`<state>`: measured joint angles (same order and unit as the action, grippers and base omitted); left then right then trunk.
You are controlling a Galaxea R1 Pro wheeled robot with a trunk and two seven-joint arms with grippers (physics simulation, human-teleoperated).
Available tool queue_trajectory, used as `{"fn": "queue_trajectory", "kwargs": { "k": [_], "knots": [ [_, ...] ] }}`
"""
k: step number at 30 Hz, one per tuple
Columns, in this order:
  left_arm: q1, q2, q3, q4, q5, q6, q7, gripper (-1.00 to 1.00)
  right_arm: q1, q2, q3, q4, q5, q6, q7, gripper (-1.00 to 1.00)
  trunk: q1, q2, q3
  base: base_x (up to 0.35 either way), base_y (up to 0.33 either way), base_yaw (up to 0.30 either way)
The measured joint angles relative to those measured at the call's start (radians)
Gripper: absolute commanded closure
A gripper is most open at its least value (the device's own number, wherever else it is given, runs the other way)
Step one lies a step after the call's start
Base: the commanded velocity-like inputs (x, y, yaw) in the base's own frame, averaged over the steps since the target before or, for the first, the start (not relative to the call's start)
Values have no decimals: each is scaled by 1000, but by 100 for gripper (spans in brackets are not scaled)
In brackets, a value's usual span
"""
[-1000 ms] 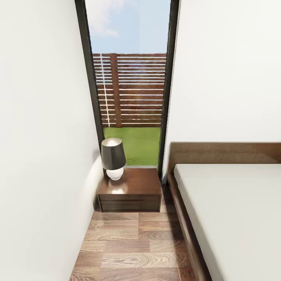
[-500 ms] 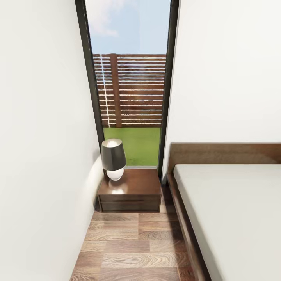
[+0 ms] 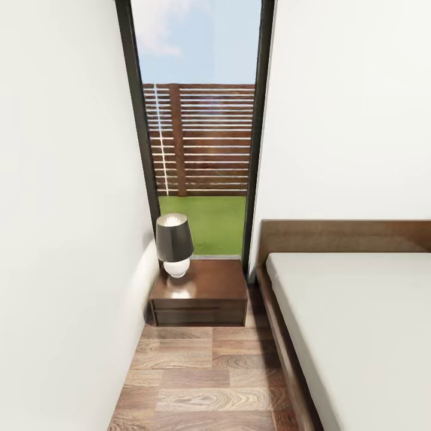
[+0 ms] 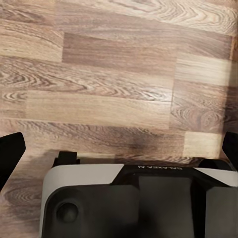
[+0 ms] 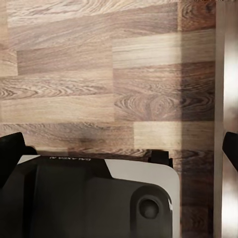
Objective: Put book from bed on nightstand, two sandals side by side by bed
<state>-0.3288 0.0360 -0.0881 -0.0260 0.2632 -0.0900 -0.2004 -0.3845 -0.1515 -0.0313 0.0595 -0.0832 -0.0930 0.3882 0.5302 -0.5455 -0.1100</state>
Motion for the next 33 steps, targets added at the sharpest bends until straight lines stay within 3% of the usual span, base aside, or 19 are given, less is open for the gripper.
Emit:
{"fn": "queue_trajectory", "kwargs": {
  "k": [17,33],
  "knots": [
    [0,1,0,0,0,0,0,-100,0,1,0,0,1,1,1,-100,0,0,22,0,0,-7],
    [0,1,0,0,0,-1,0,-100,0,1,0,0,1,2,0,-100,0,0,36,0,18,-234]
  ]
}}
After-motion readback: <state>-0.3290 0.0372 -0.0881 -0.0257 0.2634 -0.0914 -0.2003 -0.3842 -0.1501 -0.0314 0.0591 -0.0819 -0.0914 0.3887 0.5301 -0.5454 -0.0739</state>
